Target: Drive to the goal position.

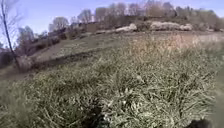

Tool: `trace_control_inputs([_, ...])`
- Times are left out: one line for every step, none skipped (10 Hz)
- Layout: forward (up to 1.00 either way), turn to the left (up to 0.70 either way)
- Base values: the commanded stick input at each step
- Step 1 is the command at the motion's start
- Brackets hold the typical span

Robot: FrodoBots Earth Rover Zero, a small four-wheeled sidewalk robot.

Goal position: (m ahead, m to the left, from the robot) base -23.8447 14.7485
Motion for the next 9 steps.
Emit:
trace_control_inputs([-0.45, -0.15])
trace_control_inputs([-0.45, -0.04])
trace_control_inputs([-0.45, 0.0])
trace_control_inputs([-0.45, 0.0])
trace_control_inputs([-0.45, 0.0])
trace_control_inputs([-0.45, 0.0])
trace_control_inputs([-0.45, 0.0])
trace_control_inputs([-0.45, 0.0])
trace_control_inputs([-0.45, 0.0])
